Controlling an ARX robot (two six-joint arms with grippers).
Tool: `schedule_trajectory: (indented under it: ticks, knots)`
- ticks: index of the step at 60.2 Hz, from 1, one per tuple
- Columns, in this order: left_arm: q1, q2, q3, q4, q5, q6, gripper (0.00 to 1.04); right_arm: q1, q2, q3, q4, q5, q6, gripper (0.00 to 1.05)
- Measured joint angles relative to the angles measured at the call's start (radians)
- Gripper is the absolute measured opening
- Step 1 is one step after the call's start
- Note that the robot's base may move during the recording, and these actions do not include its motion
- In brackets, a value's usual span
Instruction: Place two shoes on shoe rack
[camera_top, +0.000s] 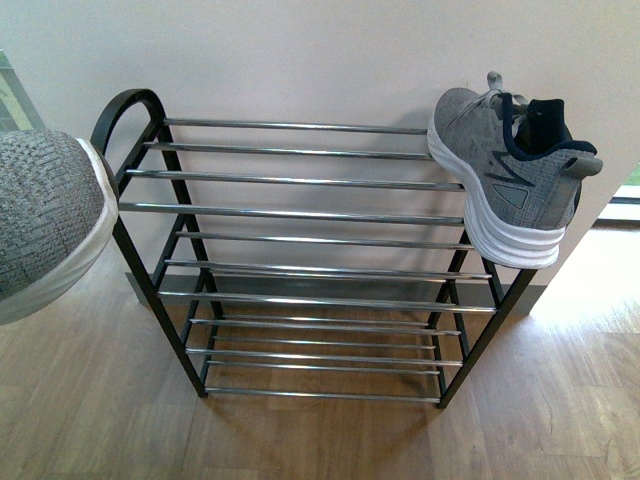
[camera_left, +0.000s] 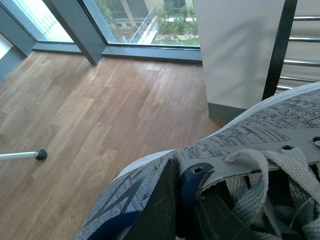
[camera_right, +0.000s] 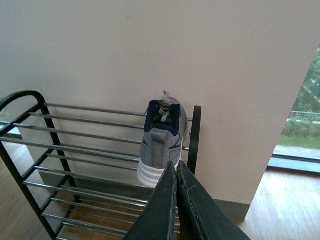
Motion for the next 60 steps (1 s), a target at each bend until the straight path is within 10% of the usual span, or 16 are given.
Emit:
schedule_trajectory:
  ticks: [19, 49, 60]
  knots:
    - [0.000, 0.000, 0.000, 0.000, -0.001, 0.000, 0.02, 0.000, -0.003, 0.000, 0.000, 0.000, 0.000, 0.03]
    - [0.000, 0.000, 0.000, 0.000, -0.001, 0.000, 0.02, 0.000, -0.003, 0.000, 0.000, 0.000, 0.000, 0.95]
    - [0.000, 0.000, 0.000, 0.000, -0.001, 0.000, 0.02, 0.000, -0.003, 0.000, 0.000, -0.001, 0.001, 0.95]
